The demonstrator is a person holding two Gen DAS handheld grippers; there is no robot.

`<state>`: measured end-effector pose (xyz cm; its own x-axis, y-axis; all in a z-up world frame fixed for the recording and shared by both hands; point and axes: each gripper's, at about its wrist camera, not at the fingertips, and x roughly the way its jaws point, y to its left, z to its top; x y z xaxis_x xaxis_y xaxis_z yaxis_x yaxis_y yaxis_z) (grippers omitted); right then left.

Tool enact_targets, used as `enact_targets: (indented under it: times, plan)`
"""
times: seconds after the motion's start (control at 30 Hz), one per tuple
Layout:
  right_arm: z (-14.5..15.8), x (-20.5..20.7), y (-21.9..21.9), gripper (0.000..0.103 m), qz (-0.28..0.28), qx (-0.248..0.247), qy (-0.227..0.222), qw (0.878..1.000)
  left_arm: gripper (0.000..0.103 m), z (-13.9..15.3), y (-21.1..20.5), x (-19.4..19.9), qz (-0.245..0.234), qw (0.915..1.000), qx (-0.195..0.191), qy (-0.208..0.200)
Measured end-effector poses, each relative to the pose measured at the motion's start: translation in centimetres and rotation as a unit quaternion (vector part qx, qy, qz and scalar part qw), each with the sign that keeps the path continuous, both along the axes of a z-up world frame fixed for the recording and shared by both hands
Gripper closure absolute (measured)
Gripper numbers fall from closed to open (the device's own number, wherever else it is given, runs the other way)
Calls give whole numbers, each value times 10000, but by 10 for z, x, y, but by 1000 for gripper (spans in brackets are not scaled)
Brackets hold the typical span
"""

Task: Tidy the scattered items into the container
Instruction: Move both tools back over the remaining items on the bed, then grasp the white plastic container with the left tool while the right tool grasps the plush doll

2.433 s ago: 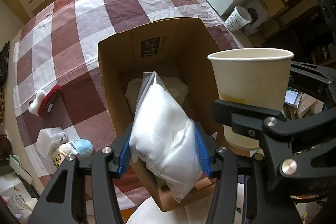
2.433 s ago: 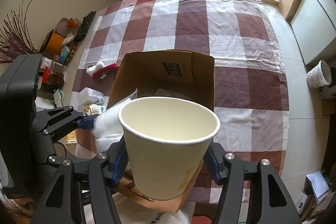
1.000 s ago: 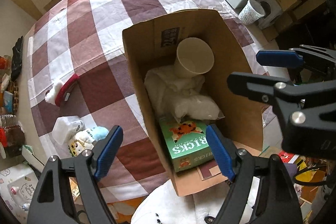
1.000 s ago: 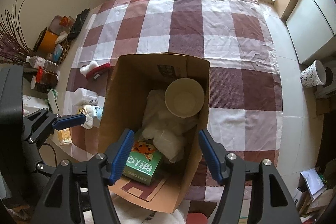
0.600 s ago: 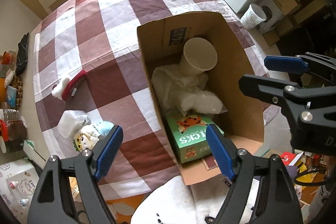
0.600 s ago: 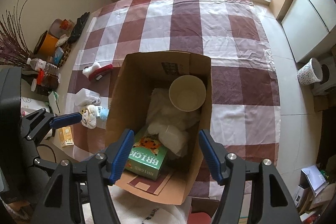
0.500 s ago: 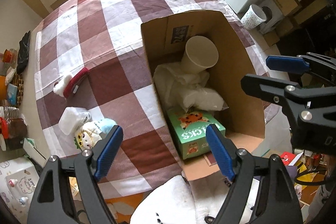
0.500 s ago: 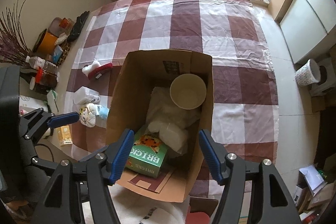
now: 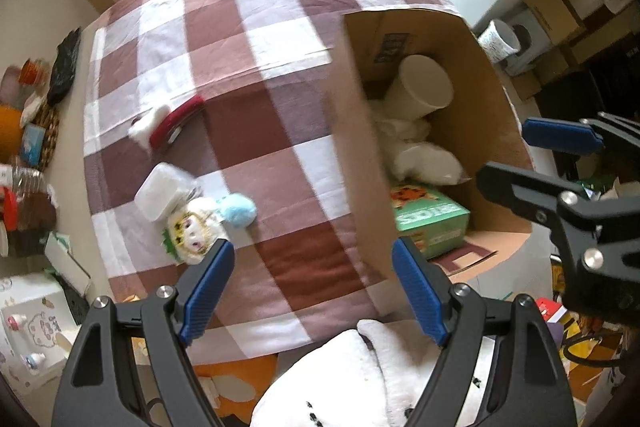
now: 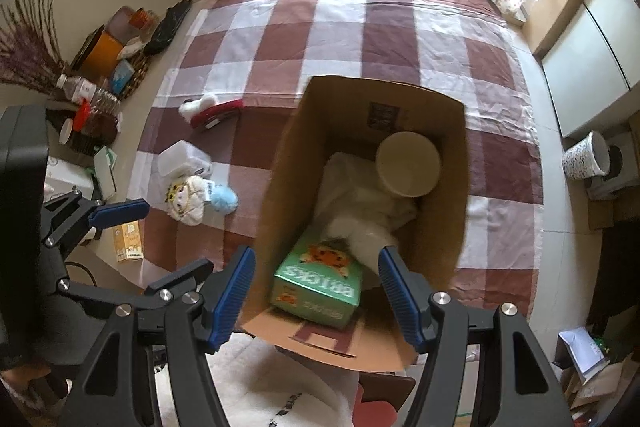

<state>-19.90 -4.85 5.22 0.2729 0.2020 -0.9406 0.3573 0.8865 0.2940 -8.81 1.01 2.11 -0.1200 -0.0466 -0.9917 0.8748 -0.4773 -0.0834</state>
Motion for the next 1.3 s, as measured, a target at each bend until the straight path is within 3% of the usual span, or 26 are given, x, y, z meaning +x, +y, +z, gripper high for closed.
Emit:
enact_targets:
  times: [0.23,0.37,0.43,0.57,0.87,1.3]
  plan:
    - [7,26,39,37,462,-56,-29,9989,21,-5,-25,73,981,9950,-174,10]
    - [10,42,59,37,723,-58,-49,9974,21,-23,-44,116,1440,9886,-378,-237]
    - [10,50,70,37,841,-59,-46,9964,21,-36,-53,133,1533,9874,-360,-124]
    - [9,63,89,37,1052,-42,-9,9944,21,-66,-66,149,1490,9885,-253,70]
    - [-16,83,117,37,1292,176,170,9913,21,-128,-84,146,1111,9938,-42,-71]
    - [-53,101,134,37,1424,378,405,9883,22,-166,-116,133,719,9974,-64,13]
